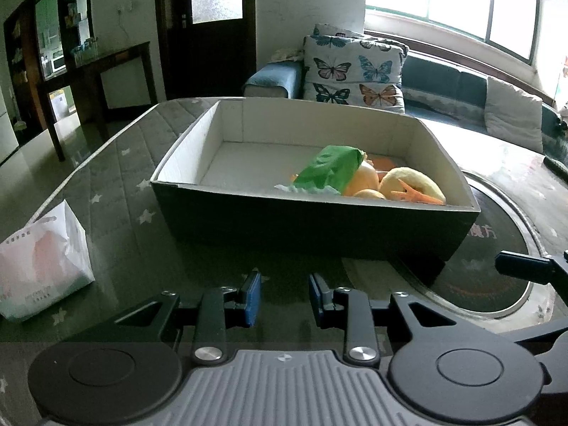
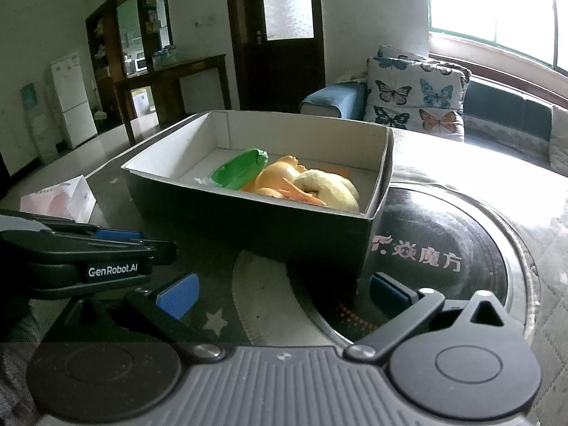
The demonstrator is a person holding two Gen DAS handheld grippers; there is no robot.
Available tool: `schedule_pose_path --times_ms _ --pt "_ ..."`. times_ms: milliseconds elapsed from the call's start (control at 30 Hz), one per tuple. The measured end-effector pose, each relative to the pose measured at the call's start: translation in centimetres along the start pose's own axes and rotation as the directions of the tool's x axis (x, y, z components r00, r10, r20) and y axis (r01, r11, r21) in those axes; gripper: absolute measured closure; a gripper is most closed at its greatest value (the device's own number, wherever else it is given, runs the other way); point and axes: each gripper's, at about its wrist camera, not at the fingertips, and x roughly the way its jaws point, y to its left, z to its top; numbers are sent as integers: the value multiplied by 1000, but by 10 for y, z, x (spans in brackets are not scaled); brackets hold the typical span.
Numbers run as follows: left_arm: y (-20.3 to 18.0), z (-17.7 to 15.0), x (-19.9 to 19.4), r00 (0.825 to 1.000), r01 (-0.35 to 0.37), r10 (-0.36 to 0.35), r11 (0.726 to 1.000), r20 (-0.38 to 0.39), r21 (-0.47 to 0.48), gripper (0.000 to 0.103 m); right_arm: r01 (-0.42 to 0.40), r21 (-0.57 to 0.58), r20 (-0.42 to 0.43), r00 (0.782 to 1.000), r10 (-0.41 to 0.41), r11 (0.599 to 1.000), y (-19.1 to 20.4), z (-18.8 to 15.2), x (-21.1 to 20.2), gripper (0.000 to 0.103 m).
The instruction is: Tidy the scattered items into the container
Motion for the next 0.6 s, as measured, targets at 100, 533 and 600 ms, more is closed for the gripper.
schedule_pose_path --times_ms 100,533,600 --pt "-1 3 2 1000 -4 4 1000 -2 10 72 3 -2 -2 1000 -3 1000 -1 2 2 0" --pt "0 12 7 1000 -21 21 999 2 32 72 14 -8 2 1000 -14 1000 -3 9 6 0" --pt "0 14 8 1000 -24 23 999 4 34 72 13 -7 4 1000 -13 1000 -3 10 5 0"
